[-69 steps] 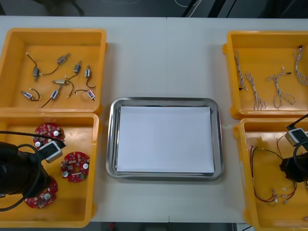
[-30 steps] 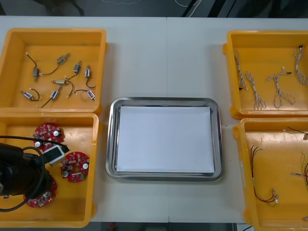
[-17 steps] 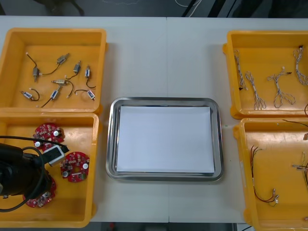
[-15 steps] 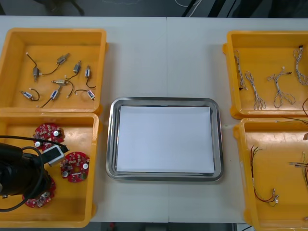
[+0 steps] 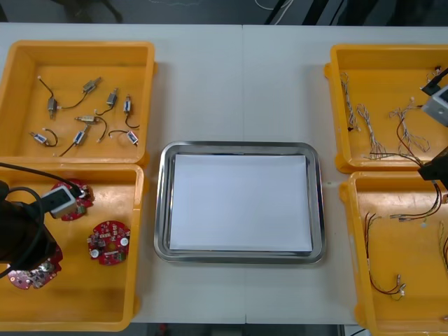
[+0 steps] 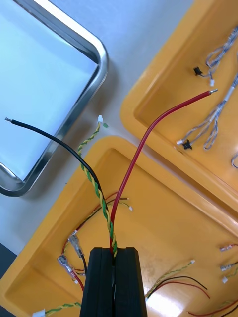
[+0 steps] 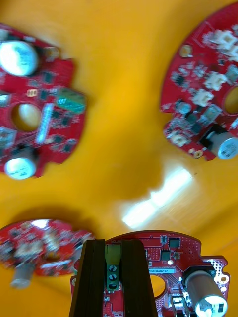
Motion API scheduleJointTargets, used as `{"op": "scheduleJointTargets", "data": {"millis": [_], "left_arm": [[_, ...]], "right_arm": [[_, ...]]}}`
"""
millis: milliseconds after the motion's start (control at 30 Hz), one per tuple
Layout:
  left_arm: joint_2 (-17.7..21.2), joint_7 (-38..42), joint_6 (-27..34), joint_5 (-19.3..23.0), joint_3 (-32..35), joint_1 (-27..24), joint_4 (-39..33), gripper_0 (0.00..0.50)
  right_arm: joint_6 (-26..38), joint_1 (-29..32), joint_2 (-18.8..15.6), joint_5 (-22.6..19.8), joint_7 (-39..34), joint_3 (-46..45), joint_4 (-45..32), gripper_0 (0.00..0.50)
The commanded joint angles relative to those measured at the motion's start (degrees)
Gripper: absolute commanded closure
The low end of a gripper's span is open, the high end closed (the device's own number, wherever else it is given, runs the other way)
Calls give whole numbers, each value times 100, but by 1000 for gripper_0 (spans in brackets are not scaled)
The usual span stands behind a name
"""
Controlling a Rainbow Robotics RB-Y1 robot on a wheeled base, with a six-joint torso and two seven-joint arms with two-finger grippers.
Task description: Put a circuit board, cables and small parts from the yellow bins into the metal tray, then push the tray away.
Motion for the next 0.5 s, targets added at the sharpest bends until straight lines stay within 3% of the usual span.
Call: {"op": "scheduleJointTargets", "data": {"millis": [33, 200, 500], "left_arm": [[-179, -510, 532, 332, 763, -90, -209, 500], [-382, -501, 1094, 525, 1343, -134, -227, 500], [-768, -44, 2184, 446, 1483, -723, -420, 500]], "right_arm": [[35, -557, -336, 70, 213, 560, -130, 500], [35, -1040, -406, 158, 195, 1140, -130, 500], [62, -1664, -565, 518, 169, 1843, -236, 500]]}}
